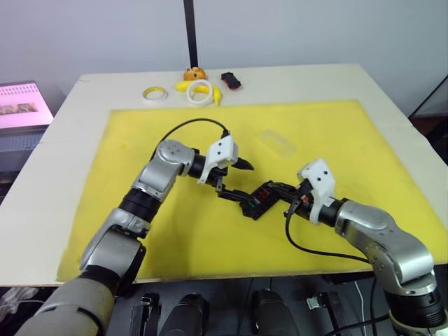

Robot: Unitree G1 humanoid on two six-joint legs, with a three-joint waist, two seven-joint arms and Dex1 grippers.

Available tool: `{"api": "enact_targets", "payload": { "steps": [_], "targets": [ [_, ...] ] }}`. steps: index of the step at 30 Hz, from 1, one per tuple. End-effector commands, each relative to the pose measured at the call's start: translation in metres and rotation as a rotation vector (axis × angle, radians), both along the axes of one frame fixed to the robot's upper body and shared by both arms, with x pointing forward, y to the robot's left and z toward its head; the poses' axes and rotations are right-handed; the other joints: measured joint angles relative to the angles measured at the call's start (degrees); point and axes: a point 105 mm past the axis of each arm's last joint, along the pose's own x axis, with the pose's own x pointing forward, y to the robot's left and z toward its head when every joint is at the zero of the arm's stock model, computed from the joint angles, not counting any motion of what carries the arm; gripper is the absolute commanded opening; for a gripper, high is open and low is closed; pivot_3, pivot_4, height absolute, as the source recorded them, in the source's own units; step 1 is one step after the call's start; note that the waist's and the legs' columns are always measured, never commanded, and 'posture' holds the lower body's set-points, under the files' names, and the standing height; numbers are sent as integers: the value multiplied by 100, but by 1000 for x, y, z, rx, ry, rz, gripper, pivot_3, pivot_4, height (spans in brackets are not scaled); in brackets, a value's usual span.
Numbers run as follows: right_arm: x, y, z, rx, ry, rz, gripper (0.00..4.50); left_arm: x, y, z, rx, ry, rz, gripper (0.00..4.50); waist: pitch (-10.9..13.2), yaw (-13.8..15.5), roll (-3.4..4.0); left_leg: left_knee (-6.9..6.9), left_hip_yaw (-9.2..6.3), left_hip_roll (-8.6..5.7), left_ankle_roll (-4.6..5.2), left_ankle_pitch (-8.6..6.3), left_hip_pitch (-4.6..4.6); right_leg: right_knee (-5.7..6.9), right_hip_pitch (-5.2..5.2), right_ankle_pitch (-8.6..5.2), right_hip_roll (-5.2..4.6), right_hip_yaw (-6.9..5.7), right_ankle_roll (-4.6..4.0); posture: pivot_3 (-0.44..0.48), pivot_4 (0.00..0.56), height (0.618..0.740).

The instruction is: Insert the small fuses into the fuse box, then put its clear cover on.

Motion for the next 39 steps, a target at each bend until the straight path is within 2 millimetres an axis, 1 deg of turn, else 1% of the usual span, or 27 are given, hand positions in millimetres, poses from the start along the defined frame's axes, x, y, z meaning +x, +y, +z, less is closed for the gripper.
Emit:
{"api": "enact_targets", "payload": {
  "steps": [1, 7, 12, 15, 18, 20, 23, 26, 27, 28, 29, 30, 31, 32, 33, 34, 36, 37, 39],
  "targets": [
    [-4, 2, -9, -5, 44, 2, 23, 2, -2, 13, -16, -53, -10, 4500, 0, 1, 0, 0, 0, 0, 0, 0, 0, 0, 0, 0, 0, 0, 0, 0, 150, 740],
    [-7, 10, -6, 21, 47, 19, 23, 2, -2, 13, -16, -55, -10, 4500, 0, -3, 0, 0, 0, 0, 0, 0, 1, 0, 0, 0, 0, 0, 0, 0, 150, 740],
    [-6, 8, -9, 6, 52, -1, 23, 2, -2, 14, -16, -53, -11, 4500, 0, -2, 0, 0, 0, 0, 0, 0, 1, 0, 0, 0, 0, 0, 0, 0, 150, 740],
    [-5, 6, 2, 23, 11, -6, 23, 2, -1, 14, -19, -47, -8, 4500, 0, -3, 0, 0, 0, 0, 0, 0, 1, 0, 0, 0, 0, 0, 0, 0, 150, 740],
    [-7, 1, 24, 47, -51, 1, 23, 0, 10, 16, -47, -9, 10, 4500, 0, -7, 1, 0, 0, 0, 0, 0, 0, 0, 0, 0, 0, 0, 0, 0, 150, 740],
    [-9, -7, 39, 50, -98, -12, 23, 0, 22, 19, -72, 28, 52, 4500, 0, -11, 1, -1, -1, 1, 0, 0, 0, 0, -1, 0, 0, 0, 0, 0, 150, 740],
    [-17, -25, 55, 78, -106, -25, 23, -3, 52, 25, -138, 113, 168, 4500, -1, -26, 2, -4, -1, 4, 0, 0, 0, 1, -5, 0, 1, 2, 0, 0, 150, 740],
    [-36, -52, 65, 75, -58, -11, 892, -11, 100, 29, -213, 256, 334, 4500, -1, -14, 2, -6, -4, 5, 0, 0, 1, 1, -4, 0, 2, 2, 0, 0, 150, 740],
    [-41, -58, 66, 68, -44, -5, 1273, -14, 109, 29, -224, 286, 372, 4500, -1, -12, 3, -7, -5, 5, 1, 0, -1, 0, -4, 0, 2, 2, 0, 0, 150, 740],
    [-46, -64, 67, 58, -29, -2, 1757, -17, 121, 29, -237, 318, 420, 4500, -1, -8, 3, -7, -5, 5, 2, -1, 0, 0, -3, 0, 2, 2, 0, 0, 150, 740],
    [-51, -73, 69, 44, -14, -6, 2319, -20, 136, 29, -253, 353, 485, 4500, -1, 5, 3, -6, -4, 5, 2, -1, -1, -1, -3, 0, 2, 2, 0, 0, 150, 740],
    [-55, -84, 71, 27, 2, -20, 2732, -24, 157, 26, -269, 394, 565, 4500, -1, 17, 3, -2, -4, 5, 2, -1, 2, 0, 2, 0, 1, 2, 0, 0, 150, 740],
    [-59, -94, 72, 11, 14, -34, 3277, -28, 175, 24, -281, 429, 635, 4500, -1, 16, 3, 0, -4, 5, 2, -1, 4, 0, 8, 0, 1, 2, 0, 0, 150, 740],
    [-62, -101, 74, 2, 21, -42, 3827, -32, 185, 23, -288, 450, 676, 4500, -1, 10, 3, -1, -3, 5, 3, -2, 7, 0, 11, 0, 1, 2, 0, 0, 150, 740],
    [-64, -109, 75, -9, 26, -64, 4341, -38, 201, 19, -293, 488, 734, 4500, -1, 9, 3, -2, -2, 5, 4, -2, 8, 0, 11, 0, 1, 2, 0, 0, 150, 740],
    [-65, -116, 76, -15, 28, -81, 4471, -44, 214, 16, -297, 515, 780, 4500, -1, 7, 3, -2, -2, 6, 5, -3, 9, 0, 11, 0, 2, 2, 0, 0, 150, 740],
    [-66, -129, 79, -23, 28, -116, 4471, -54, 243, 8, -306, 562, 900, 4500, -1, 6, 3, -4, -1, 7, 5, -3, 11, 0, 11, 0, 2, 2, 0, 0, 150, 740],
    [-67, -133, 80, -25, 28, -125, 4471, -57, 253, 6, -309, 570, 947, 4500, -1, 9, 3, -5, 0, 8, 5, -3, 11, 0, 10, 0, 2, 3, -1, 0, 150, 740],
    [-67, -136, 81, -27, 25, -124, 4471, -57, 264, 5, -325, 566, 1009, 4500, -1, 46, 3, -4, -1, 7, 4, -3, 11, -1, 12, 0, 0, 3, -1, 0, 150, 740]
  ]
}}
